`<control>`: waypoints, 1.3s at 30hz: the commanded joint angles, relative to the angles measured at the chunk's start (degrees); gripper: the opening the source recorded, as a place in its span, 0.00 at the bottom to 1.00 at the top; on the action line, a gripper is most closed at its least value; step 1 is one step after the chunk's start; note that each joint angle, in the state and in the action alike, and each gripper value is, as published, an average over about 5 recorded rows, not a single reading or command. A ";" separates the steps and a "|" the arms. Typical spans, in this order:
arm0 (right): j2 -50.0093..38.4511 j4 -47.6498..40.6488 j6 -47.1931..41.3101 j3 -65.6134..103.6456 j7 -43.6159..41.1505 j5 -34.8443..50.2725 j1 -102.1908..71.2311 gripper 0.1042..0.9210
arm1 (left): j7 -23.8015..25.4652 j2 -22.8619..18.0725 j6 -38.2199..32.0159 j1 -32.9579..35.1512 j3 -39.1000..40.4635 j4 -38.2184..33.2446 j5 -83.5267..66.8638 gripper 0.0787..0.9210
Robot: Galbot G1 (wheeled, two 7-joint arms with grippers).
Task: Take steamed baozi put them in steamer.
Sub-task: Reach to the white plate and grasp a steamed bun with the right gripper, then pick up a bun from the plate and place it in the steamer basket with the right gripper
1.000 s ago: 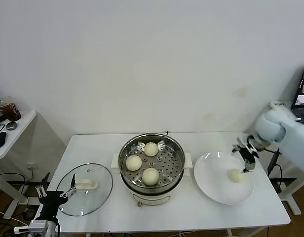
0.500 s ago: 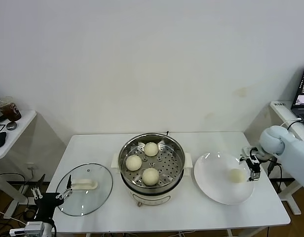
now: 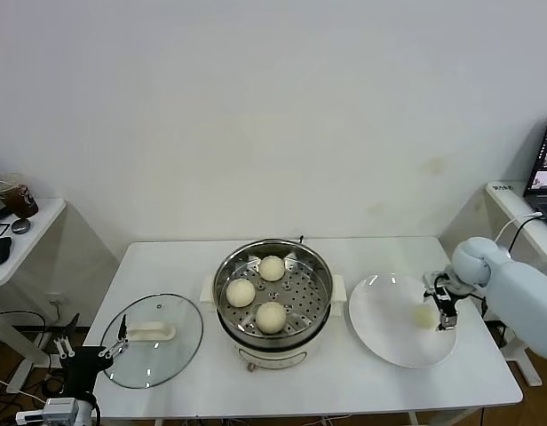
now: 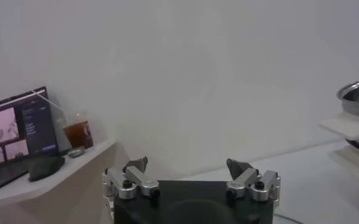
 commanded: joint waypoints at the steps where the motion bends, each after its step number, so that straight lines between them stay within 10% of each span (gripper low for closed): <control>1: 2.69 -3.07 -0.15 1.67 0.09 -3.89 -1.15 0.78 | 0.01 -0.03 -0.05 -0.03 0.06 0.18 -0.01 0.88; 18: -2.49 3.90 -1.13 -3.84 -2.86 3.92 6.26 0.49 | 0.08 0.11 0.10 -0.34 0.16 -0.47 -0.10 0.88; 39: 9.30 26.15 -21.96 -43.36 6.62 47.07 58.47 0.38 | 0.36 2.11 0.84 -3.11 2.62 -0.59 -0.16 0.88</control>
